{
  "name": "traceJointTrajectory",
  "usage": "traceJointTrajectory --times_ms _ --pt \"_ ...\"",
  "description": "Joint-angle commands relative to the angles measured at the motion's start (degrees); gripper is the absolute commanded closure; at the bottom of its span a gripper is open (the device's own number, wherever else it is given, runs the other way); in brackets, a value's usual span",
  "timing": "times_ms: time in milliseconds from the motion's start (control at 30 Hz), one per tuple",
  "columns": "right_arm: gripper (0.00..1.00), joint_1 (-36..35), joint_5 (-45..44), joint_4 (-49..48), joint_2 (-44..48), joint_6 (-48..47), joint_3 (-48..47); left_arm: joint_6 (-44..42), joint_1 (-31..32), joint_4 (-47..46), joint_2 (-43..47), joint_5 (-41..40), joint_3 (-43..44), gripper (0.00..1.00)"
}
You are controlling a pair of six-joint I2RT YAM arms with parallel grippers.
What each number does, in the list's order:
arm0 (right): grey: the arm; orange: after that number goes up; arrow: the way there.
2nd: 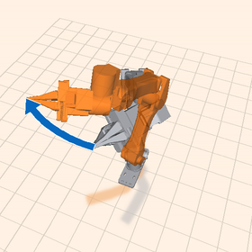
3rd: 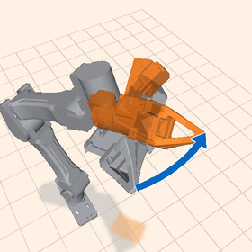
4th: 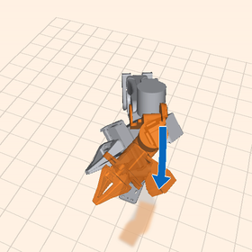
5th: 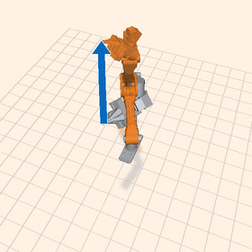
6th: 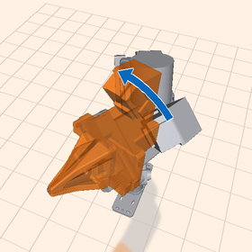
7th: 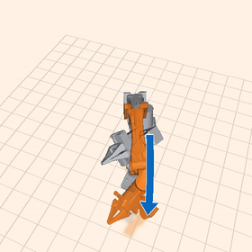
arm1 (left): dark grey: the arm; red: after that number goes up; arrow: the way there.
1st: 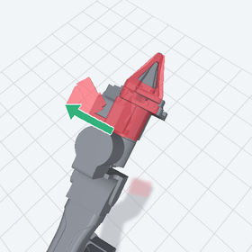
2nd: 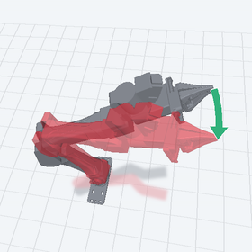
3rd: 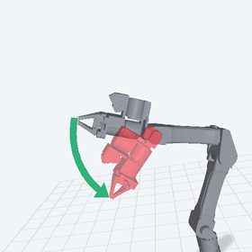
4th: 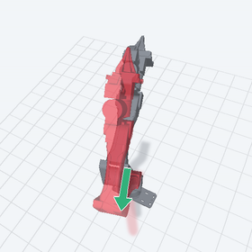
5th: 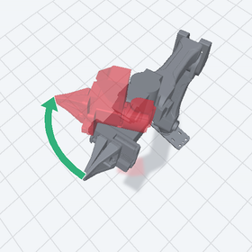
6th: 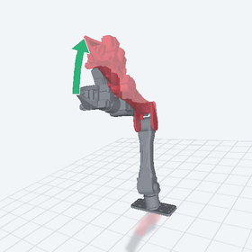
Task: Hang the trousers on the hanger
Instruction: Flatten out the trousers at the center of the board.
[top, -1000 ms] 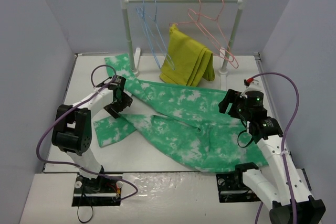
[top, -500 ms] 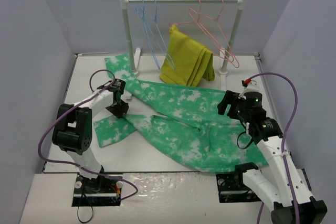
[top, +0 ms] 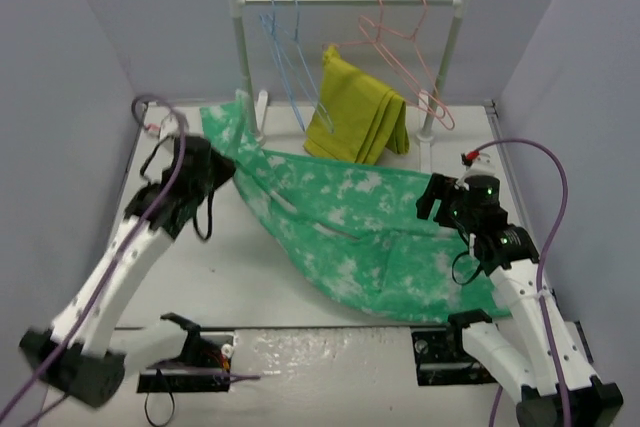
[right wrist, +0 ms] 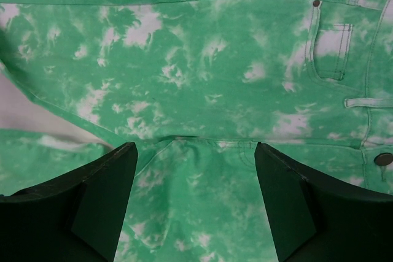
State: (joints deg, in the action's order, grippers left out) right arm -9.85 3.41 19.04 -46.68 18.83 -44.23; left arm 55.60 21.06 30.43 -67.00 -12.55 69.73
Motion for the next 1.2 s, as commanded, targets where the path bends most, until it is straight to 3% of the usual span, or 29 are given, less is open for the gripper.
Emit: traceJointTrajectory --times_ms 0,67,167,500,600,767,933,1033,1167 --pt "0.25 -0.3 -0.5 -1.3 -1.6 -0.6 -2.0 6.2 0.4 6.3 21.7 -5.8 -18.6 1.0" --pt "0.25 -0.3 -0.6 -1.3 -2.4 -0.8 -1.9 10.5 0.3 9.9 26.7 -6.8 -26.1 1.0" --pt "0.25 -0.3 -0.5 -1.2 -3.9 -1.0 -2.0 14.8 0.2 15.4 31.3 -8.3 -30.9 0.91" --pt "0.26 -0.4 1.0 -1.2 -4.7 -0.6 -2.5 22.0 -2.9 23.1 28.2 -10.5 -32.4 0.85" --pt "0.26 -0.3 1.4 -1.2 -4.2 -0.4 -2.5 21.9 -3.8 24.8 27.6 -11.6 -31.1 0.78" --pt "0.25 -0.3 1.5 -1.1 -3.9 -0.5 -2.4 15.4 -4.0 27.0 23.3 -13.6 -25.3 0.76" --pt "0.25 -0.3 1.6 -1.2 -3.5 -0.8 -2.4 1.9 -3.9 25.4 18.0 -12.2 -16.0 0.51" --pt "0.25 -0.3 1.7 -1.3 -3.8 -0.8 -2.2 -12.4 -3.8 17.9 12.8 -5.4 -12.0 0.38" --pt "0.24 -0.3 2.2 -1.2 -3.9 -1.0 -2.1 -24.1 -2.7 14.7 3.3 7.1 -6.3 0.36"
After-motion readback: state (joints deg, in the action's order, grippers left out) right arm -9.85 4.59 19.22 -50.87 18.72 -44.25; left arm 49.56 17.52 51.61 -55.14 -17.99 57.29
